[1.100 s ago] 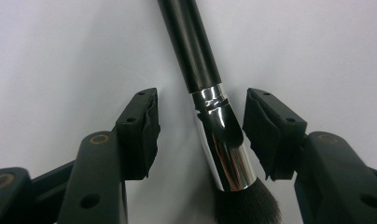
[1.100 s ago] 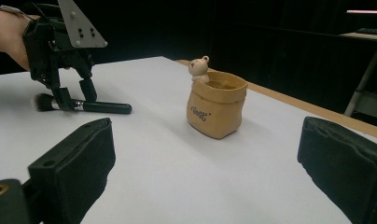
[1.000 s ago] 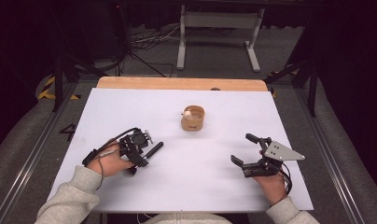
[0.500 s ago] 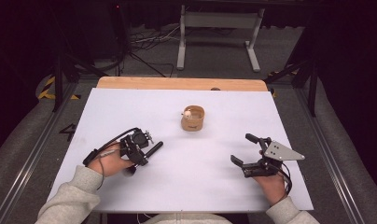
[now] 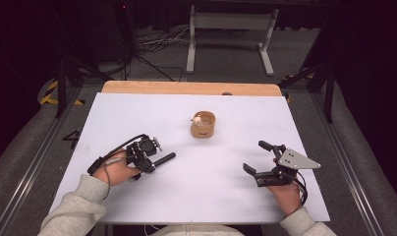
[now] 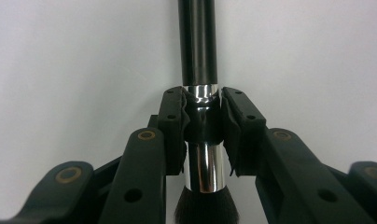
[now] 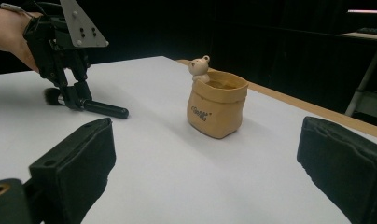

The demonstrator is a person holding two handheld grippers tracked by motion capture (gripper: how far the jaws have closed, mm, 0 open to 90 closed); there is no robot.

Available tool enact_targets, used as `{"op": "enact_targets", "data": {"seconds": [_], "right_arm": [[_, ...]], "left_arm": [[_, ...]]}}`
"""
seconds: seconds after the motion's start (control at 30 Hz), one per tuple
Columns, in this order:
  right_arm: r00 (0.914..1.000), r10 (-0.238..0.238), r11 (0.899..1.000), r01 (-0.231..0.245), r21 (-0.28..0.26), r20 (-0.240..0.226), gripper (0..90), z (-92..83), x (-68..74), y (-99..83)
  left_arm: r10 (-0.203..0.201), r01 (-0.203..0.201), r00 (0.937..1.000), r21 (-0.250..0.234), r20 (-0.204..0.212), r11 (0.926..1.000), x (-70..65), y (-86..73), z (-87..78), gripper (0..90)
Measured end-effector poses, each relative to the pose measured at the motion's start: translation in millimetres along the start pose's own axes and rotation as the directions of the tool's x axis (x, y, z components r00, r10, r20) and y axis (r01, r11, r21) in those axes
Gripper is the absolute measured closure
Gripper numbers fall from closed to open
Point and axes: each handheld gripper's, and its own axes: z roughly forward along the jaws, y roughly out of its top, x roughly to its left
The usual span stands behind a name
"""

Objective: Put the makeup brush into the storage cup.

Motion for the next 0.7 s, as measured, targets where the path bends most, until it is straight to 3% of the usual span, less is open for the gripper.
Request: {"op": "enact_targets", "data": {"seconds": [0.37, 0.7], "right_arm": [[0.9999, -0.009, 1.0, 0.009, 0.0, -0.007, 5.8, -0.5, 0.7, 1.5], [0.9991, -0.029, 1.0, 0.029, 0.002, -0.03, 7.3, 0.4, 4.3, 4.5]], "left_arm": [[0.049, -0.049, 0.9987, -0.02, 0.01, 0.9986, -7.5, 8.5, -16.8, 71.0], [0.109, -0.108, 0.9936, -0.06, 0.027, 0.9924, -19.3, 18.8, -33.9, 71.1]]}}
